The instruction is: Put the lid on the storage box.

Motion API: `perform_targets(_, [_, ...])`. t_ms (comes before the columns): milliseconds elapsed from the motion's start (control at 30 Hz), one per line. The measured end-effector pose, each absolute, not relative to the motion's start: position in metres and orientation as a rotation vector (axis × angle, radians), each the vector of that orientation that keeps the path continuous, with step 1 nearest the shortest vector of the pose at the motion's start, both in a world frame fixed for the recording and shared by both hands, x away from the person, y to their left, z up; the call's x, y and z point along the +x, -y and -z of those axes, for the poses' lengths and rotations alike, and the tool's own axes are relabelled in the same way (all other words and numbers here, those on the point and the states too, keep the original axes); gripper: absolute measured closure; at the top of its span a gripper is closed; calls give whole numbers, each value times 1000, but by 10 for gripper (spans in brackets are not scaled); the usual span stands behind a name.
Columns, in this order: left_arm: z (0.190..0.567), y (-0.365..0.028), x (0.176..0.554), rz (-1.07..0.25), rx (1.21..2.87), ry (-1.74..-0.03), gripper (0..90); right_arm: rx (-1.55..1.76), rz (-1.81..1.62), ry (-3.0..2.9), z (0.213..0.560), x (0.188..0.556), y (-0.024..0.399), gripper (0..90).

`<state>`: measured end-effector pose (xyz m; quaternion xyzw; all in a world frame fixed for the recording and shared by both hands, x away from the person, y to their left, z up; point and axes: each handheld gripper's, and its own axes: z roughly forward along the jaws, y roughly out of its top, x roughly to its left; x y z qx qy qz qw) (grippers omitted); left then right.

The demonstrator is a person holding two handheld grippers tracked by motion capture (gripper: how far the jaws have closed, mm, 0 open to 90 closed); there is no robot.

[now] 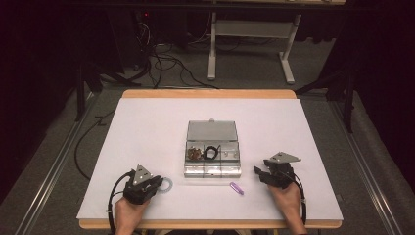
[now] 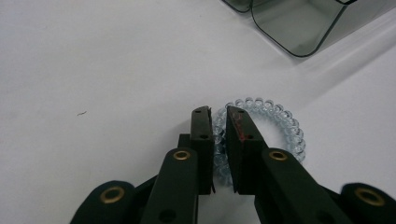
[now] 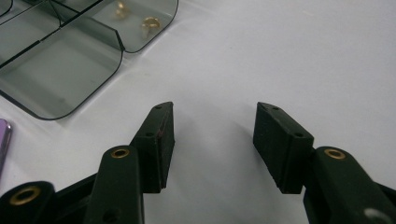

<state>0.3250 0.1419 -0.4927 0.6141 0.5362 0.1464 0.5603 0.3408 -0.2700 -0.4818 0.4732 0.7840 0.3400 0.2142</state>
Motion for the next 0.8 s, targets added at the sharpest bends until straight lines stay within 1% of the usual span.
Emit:
perform_targets(500, [492, -145, 325, -315, 1407, -1271, 820, 1314, -940, -2172, 482, 341, 270, 477])
perform_targets(600, [489, -145, 324, -304, 1394, -1268, 820, 1314, -941, -2173, 482, 341, 270, 476])
perform_targets(700, [484, -144, 322, -330, 1384, -1238, 820, 1314, -939, -2172, 482, 341, 270, 476])
perform_targets(800, [477, -142, 320, -328, 1376, -1216, 820, 1314, -939, -2172, 482, 341, 270, 476])
